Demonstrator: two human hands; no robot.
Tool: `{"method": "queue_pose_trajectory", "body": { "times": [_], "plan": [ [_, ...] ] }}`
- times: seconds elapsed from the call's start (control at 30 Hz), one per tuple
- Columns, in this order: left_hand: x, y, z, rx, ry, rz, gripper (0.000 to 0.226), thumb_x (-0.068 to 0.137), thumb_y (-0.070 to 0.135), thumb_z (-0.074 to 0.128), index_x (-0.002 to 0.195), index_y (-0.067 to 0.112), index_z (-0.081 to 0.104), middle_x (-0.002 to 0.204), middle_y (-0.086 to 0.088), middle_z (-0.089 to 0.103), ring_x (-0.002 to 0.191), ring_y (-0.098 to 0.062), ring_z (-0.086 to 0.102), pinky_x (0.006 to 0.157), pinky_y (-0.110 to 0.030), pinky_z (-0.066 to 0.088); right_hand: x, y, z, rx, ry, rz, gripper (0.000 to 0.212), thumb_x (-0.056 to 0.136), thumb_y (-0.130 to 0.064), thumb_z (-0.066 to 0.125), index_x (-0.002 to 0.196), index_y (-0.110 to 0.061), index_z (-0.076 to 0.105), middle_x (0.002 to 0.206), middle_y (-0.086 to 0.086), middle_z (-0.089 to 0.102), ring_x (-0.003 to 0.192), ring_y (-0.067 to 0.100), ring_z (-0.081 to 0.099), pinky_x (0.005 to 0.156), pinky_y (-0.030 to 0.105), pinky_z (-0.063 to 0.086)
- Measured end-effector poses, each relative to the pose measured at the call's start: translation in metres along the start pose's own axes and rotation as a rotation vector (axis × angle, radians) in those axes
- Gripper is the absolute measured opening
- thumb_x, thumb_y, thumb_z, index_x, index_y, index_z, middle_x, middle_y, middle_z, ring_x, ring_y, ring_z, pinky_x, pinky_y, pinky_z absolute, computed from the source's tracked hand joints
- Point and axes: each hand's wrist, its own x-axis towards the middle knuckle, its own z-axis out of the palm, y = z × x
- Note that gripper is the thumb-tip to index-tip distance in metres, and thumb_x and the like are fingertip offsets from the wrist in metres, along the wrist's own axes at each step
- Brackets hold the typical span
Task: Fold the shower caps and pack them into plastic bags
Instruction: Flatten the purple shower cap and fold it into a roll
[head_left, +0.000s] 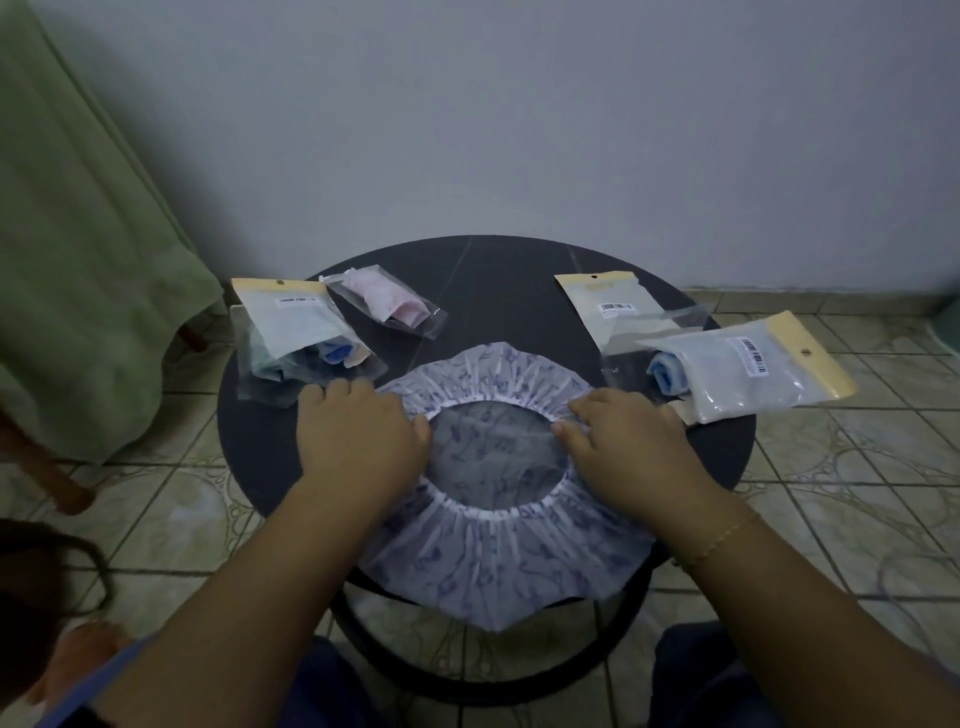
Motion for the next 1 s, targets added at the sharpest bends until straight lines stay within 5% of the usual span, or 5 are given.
{"method": "queue_pose_trajectory", "body": {
  "times": [0.13, 0.43, 0.63, 0.83, 1.0],
  "plan": [
    [0.012, 0.006, 0.009, -0.274, 0.104, 0.221, 0.047, 0.093, 0.055, 0.032, 0.126, 0.028, 0.052, 0.139, 0.000, 0.044, 0.130, -0.020, 0.034, 0.105, -0.038, 0.026, 0.000, -0.003, 0.013, 0.039, -0.075, -0.062, 0.058, 0.094, -0.057, 0.023, 0.132, -0.018, 0.044, 0.139, 0.001, 0.045, 0.128, 0.020, 0.037, 0.102, 0.036, 0.028],
    [0.017, 0.023, 0.041, -0.341, -0.312, 0.387, 0.107, 0.054, 0.091, -0.003, 0.147, 0.039, -0.011, 0.157, 0.008, -0.015, 0.145, -0.021, -0.014, 0.117, -0.043, -0.006, -0.007, -0.007, 0.043, 0.010, -0.186, -0.108, 0.120, 0.048, -0.089, -0.019, 0.149, -0.026, -0.009, 0.158, -0.003, -0.011, 0.145, 0.017, -0.014, 0.117, 0.048, -0.006],
    [0.012, 0.023, 0.036, -0.305, -0.301, 0.301, 0.104, 0.059, 0.094, -0.004, 0.148, 0.040, -0.006, 0.159, 0.008, -0.008, 0.146, -0.021, -0.008, 0.116, -0.043, -0.001, -0.001, -0.003, 0.035, 0.066, -0.148, -0.186, 0.103, 0.063, -0.085, -0.002, 0.150, -0.030, 0.000, 0.159, -0.003, -0.005, 0.145, 0.014, -0.012, 0.115, 0.041, -0.011],
    [0.006, 0.006, 0.016, -0.138, -0.231, 0.167, 0.078, 0.079, 0.076, 0.002, 0.145, 0.039, 0.023, 0.151, -0.001, 0.030, 0.134, -0.028, 0.031, 0.105, -0.043, 0.029, -0.007, 0.001, -0.004, 0.096, -0.039, -0.111, 0.043, 0.089, -0.058, 0.045, 0.118, -0.031, 0.063, 0.134, -0.009, 0.050, 0.129, 0.012, 0.037, 0.095, 0.037, 0.022],
    [0.000, -0.003, 0.004, -0.081, -0.280, 0.061, 0.065, 0.089, 0.071, 0.014, 0.131, 0.035, 0.048, 0.140, -0.007, 0.042, 0.118, -0.024, 0.051, 0.090, -0.037, 0.039, -0.012, 0.001, -0.007, -0.077, -0.058, -0.094, 0.042, 0.095, -0.051, 0.037, 0.127, -0.031, 0.054, 0.138, -0.011, 0.046, 0.129, 0.013, 0.038, 0.099, 0.039, 0.023]
  ]
}}
